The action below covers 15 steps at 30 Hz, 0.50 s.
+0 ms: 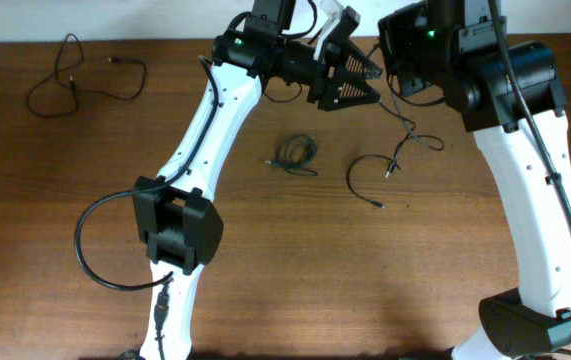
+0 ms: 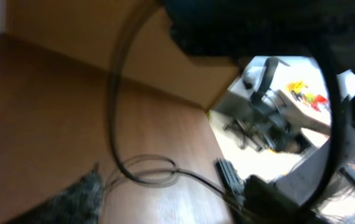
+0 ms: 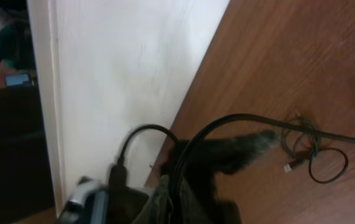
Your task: Untangle cables
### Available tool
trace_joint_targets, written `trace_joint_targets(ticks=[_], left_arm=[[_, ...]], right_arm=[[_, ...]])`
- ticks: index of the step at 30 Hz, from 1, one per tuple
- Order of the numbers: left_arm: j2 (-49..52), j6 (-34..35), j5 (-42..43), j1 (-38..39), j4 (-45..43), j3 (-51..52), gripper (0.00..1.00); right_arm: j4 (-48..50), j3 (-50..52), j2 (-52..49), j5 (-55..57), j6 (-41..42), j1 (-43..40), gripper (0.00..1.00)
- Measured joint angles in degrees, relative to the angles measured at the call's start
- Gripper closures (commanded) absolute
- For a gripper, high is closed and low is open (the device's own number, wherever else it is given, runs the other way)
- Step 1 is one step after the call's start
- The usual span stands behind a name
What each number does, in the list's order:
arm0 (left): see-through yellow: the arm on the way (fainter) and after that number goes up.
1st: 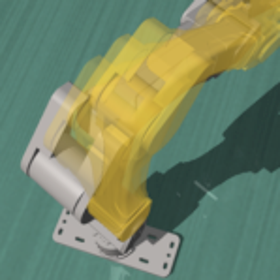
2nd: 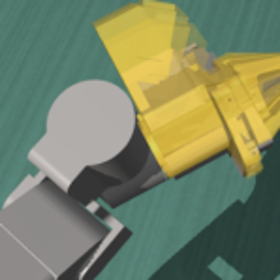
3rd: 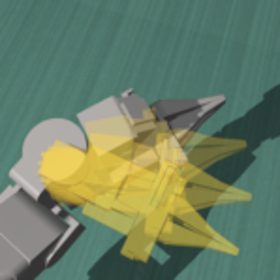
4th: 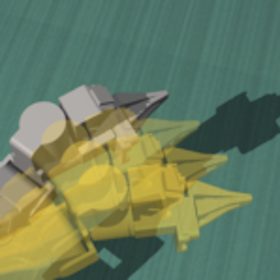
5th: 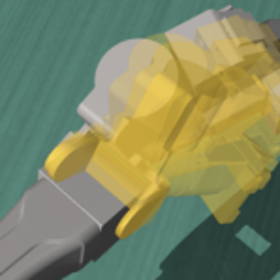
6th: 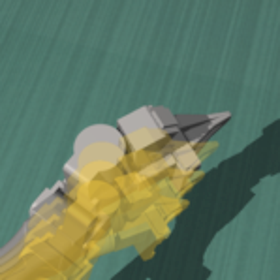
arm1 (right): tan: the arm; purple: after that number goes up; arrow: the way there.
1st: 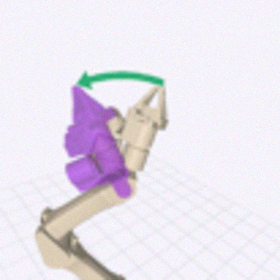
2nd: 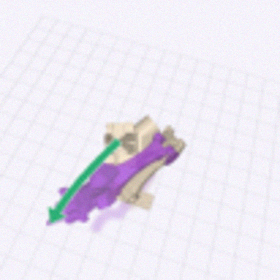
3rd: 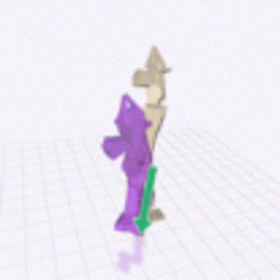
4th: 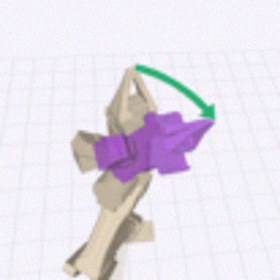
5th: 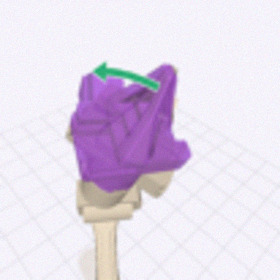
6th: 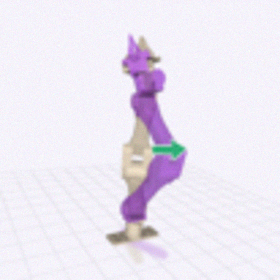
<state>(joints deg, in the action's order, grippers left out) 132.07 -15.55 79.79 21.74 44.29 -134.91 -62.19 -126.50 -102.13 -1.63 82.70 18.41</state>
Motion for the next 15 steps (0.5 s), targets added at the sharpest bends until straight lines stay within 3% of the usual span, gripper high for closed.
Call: trace_joint_targets(ticks=[2,4,8,15], left_arm=[[0.0,7.5,-1.62,0.0,-5.03,0.02,0.57],[0.0,11.02,-2.19,0.0,-5.99,0.02,0.69],[0.0,13.75,-2.69,0.0,-5.99,0.02,0.98],[0.0,14.78,-14.93,0.33,3.04,-0.24,1.0]], right_arm=[[-0.02,0.0,-0.04,-0.48,0.07,0.0,0.96],[-0.02,0.0,-0.04,-0.66,0.07,0.0,0.96],[0.0,0.0,-0.04,1.51,0.09,0.0,0.96],[-3.82,0.02,-0.44,16.39,-8.52,-2.25,0.93]])
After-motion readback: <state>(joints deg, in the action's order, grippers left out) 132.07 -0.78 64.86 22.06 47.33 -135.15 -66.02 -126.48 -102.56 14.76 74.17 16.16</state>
